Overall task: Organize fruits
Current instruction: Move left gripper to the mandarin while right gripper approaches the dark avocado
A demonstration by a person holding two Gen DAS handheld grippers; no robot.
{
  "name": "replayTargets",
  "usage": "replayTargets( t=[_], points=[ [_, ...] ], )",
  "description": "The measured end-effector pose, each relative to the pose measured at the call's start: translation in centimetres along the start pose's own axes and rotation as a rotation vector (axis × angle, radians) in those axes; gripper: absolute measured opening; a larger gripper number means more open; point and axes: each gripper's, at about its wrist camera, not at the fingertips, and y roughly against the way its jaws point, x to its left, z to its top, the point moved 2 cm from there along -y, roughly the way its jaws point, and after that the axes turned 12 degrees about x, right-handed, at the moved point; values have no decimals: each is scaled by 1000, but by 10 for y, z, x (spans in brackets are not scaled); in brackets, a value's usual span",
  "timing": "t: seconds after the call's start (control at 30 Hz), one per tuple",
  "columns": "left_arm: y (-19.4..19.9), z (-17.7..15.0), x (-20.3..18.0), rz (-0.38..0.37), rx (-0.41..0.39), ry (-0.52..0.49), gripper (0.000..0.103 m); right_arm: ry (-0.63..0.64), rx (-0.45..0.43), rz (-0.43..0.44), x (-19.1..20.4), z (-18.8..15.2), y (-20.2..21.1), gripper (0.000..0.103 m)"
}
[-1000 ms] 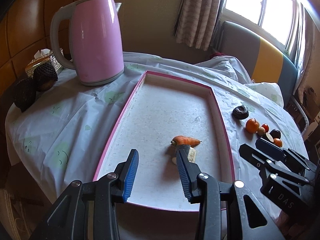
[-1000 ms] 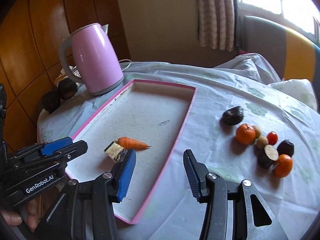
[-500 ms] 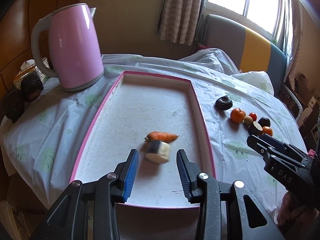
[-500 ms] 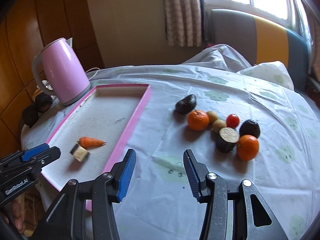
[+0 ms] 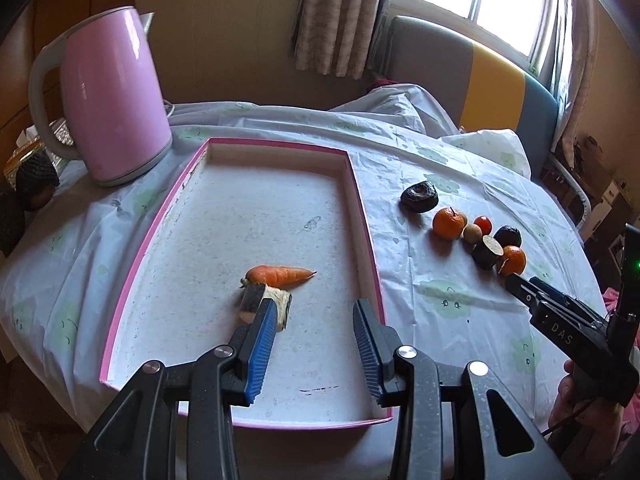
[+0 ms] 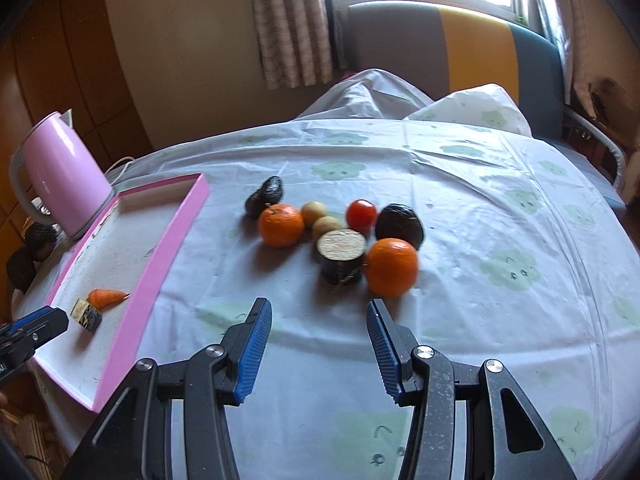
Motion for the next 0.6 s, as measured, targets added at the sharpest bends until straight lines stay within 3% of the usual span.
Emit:
replayTargets(
  t=[0.6],
  points=[
    [-19, 18, -52, -51, 44, -114, 40, -64, 7, -17, -38, -2, -9, 50]
  ],
)
